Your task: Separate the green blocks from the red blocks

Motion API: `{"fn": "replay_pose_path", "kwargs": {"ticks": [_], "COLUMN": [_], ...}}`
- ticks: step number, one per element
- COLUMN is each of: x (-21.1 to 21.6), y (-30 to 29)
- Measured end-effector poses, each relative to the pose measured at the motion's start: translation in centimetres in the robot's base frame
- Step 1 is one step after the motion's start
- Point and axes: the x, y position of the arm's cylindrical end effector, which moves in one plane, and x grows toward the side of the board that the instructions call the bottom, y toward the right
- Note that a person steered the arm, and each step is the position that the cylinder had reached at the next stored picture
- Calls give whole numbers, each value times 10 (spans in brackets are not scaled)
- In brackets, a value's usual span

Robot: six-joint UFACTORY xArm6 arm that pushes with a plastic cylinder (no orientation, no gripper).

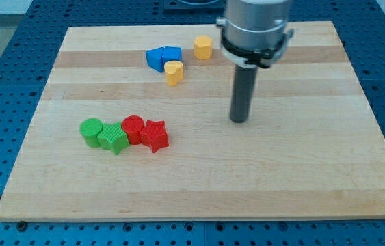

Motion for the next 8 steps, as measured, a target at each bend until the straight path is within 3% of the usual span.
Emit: {"fn": "replay_pose_path", "kwargs": {"ticks": [2,4,5,8], "x": [-11,-11,-14,-4], "y": [-96,-121,-165,-185]}}
